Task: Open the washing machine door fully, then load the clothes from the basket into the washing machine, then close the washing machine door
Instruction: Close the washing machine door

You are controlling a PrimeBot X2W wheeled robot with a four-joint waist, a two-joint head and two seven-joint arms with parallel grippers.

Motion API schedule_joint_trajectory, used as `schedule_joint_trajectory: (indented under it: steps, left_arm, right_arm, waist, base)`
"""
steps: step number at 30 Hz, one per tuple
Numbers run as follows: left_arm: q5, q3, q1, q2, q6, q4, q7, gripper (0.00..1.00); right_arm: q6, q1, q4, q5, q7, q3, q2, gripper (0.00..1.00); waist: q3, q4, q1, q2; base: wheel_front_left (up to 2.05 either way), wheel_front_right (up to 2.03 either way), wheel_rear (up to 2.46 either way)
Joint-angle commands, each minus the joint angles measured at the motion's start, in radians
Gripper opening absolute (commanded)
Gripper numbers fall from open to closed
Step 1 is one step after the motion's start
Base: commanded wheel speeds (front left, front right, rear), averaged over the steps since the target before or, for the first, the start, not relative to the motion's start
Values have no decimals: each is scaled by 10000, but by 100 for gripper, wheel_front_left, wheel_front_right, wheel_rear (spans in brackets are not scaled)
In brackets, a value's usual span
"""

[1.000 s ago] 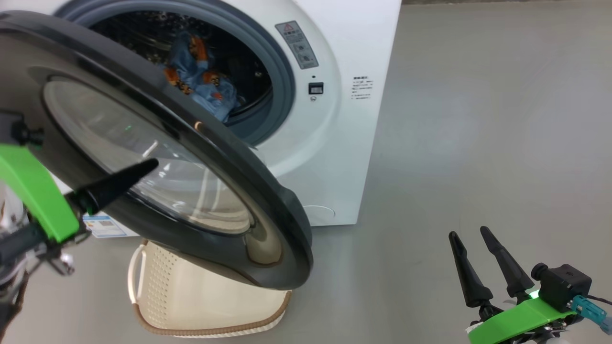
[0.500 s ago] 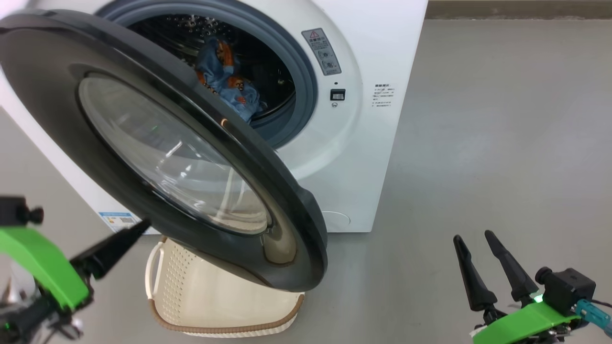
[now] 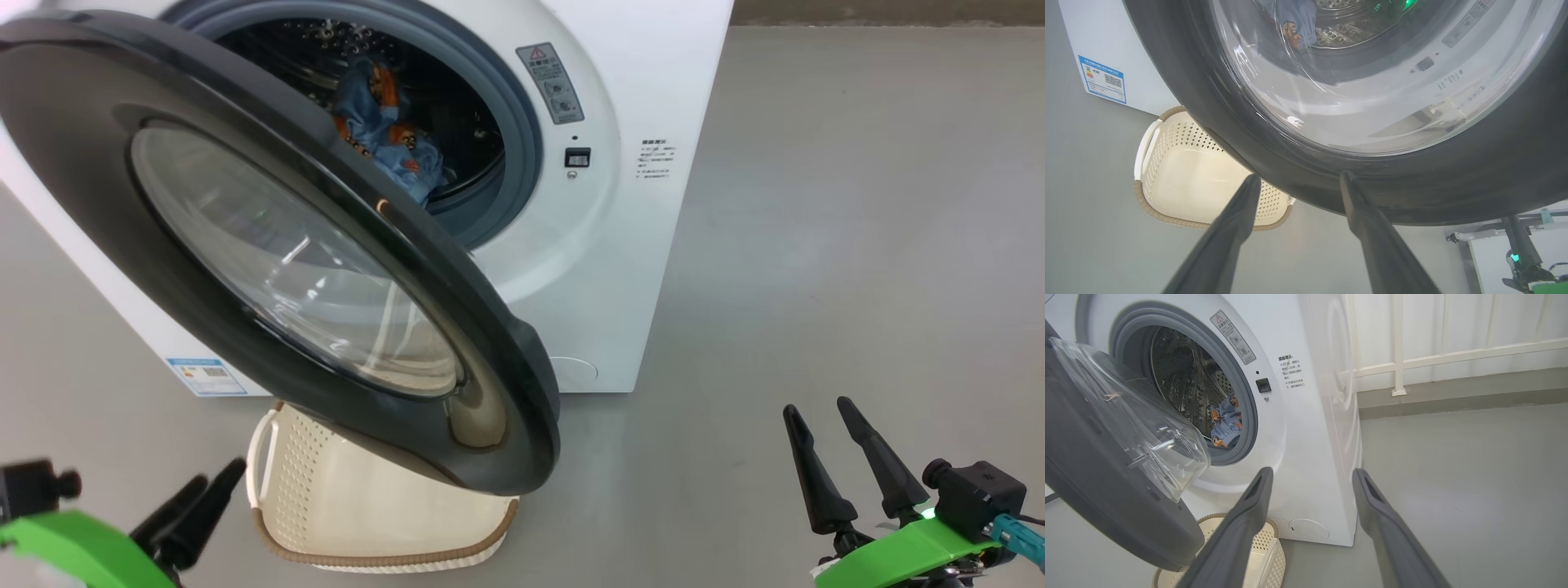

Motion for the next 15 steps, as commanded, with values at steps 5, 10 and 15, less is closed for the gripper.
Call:
schedule_joint_trajectory:
  steps: [5, 10, 15]
  left_arm:
    - [626, -362, 160, 230, -58, 672, -1504, 100]
    - [697, -984, 205, -23, -58, 1282, -2597, 100]
    - [923, -1446, 72, -167, -58, 1808, -3664, 100]
  right_arm:
    - [16, -1, -185, 32, -48, 187, -141, 100]
    - [16, 46, -156, 48, -48, 186, -165, 100]
    - [16, 89, -123, 55, -48, 182, -176, 100]
  waist:
    - [34, -202, 0, 0]
    - [18, -352, 0, 0]
    - [-1, -500, 0, 0]
  base:
    - [0, 0, 0]
    - [0, 0, 0]
    - [0, 0, 0]
